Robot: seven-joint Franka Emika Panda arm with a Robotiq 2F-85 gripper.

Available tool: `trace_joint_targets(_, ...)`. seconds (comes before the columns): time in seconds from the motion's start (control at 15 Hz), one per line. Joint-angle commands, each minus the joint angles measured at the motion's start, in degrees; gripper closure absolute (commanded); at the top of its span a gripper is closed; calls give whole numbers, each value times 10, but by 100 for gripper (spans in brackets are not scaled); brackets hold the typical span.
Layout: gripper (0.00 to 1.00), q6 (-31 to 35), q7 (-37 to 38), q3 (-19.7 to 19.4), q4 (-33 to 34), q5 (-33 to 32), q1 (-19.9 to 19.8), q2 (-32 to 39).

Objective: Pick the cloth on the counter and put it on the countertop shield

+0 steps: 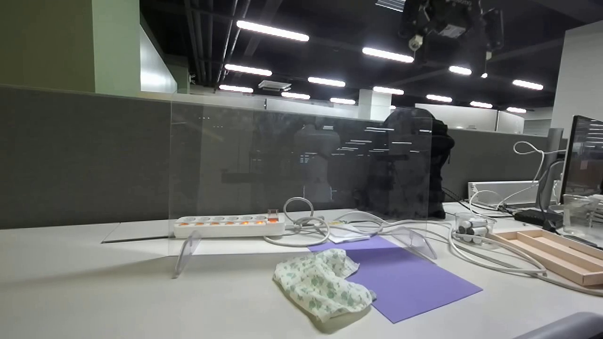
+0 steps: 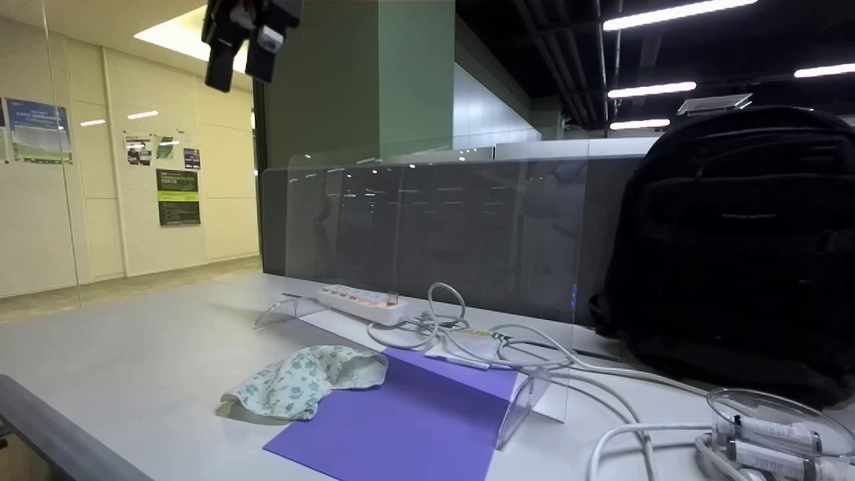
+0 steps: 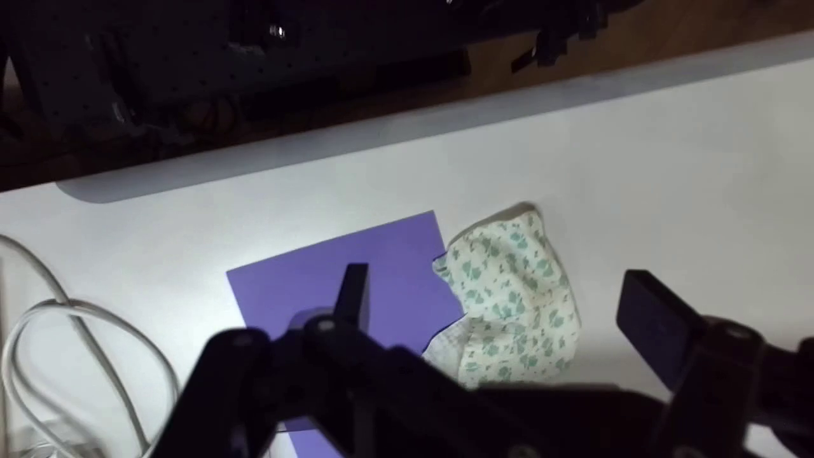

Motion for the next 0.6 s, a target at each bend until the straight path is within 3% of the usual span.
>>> trace_joint_targets(0.0, 0, 136, 45, 26, -58, -19, -6, 19)
trace_joint_targets(0.27, 0, 281, 52, 40, -99, -9, 10, 76)
trace_joint_targets(0.4, 0, 282, 49, 36, -90, -9, 12, 109)
trace_joint_targets(0.53, 0, 284, 35, 33, -100, -13, 15, 99)
